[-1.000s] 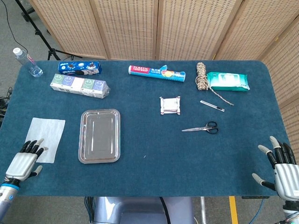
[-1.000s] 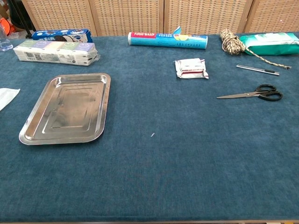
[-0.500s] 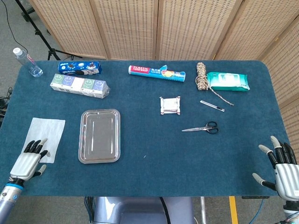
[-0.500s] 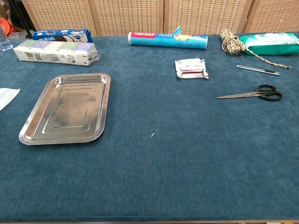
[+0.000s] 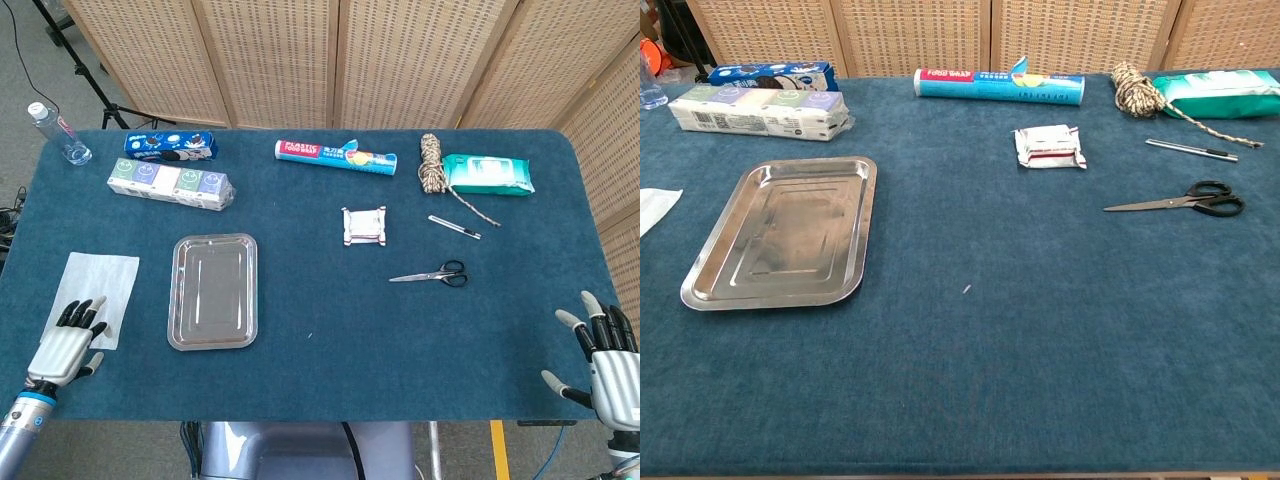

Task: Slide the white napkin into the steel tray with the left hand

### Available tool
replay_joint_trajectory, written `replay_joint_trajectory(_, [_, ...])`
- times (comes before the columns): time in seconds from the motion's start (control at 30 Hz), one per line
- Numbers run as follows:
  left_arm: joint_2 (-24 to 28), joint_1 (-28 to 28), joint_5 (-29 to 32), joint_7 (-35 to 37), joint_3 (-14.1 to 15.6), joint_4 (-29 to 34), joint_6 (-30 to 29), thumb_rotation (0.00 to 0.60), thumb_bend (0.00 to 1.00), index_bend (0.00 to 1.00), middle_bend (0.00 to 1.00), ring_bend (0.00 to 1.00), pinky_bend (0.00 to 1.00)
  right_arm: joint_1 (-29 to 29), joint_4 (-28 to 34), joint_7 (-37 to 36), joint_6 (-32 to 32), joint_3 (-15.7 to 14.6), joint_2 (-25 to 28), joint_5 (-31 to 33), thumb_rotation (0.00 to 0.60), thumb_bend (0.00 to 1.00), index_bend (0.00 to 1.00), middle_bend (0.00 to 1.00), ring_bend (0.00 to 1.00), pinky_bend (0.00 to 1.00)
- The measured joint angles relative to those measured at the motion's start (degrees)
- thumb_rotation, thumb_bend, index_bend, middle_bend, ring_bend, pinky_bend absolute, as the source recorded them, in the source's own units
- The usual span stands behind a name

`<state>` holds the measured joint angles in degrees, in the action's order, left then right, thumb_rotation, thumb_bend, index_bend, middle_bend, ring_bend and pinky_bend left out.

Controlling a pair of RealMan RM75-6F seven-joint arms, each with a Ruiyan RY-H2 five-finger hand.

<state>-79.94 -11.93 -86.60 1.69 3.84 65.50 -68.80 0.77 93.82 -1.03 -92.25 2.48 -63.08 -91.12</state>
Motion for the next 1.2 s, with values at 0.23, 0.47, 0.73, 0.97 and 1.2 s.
replay_joint_trajectory(0.23, [-0.64, 0.09, -0.3, -0.76, 0.04, -0.98, -0.62, 0.6, 0.36, 0.44, 0.0, 0.0, 0.0, 0.06, 0.01, -0.06, -0.17, 0.0, 0.0, -0.11, 0.6, 0.05, 0.21, 0.0, 0.0, 0.0])
replay_joint_trajectory(0.47, [-1.16, 0.05, -0.44, -1.01, 0.08, -1.54, -0.77, 0.6, 0.37, 0.44, 0.0, 0.0, 0.0, 0.09, 0.0, -0.12, -0.23, 0.02, 0.01, -0.13, 0.6, 0.05, 0.21, 0.0, 0.0, 0.0])
replay_joint_trajectory(0.73, [-1.6, 0.02, -0.63, -1.49, 0.15, -1.95, -0.96, 0.6, 0.37, 0.45, 0.0, 0.0, 0.0, 0.13, 0.03, -0.23, -0.28, 0.05, 0.06, -0.09, 0.6, 0.05, 0.21, 0.0, 0.0, 0.0])
replay_joint_trajectory(0.97, [-1.97, 0.0, -0.78, -1.91, 0.11, -2.05, -1.29, 0.6, 0.37, 0.47, 0.0, 0.0, 0.0, 0.17, 0.04, -0.31, -0.4, 0.06, 0.09, -0.17, 0.6, 0.05, 0.21, 0.0, 0.0, 0.0])
replay_joint_trajectory(1.2, [-2.25, 0.01, -0.64, -2.47, -0.01, -2.4, -1.37, 0.6, 0.38, 0.47, 0.0, 0.0, 0.0, 0.19, 0.02, -0.35, -0.44, 0.08, 0.09, -0.16, 0.6, 0.05, 0.21, 0.0, 0.0, 0.0])
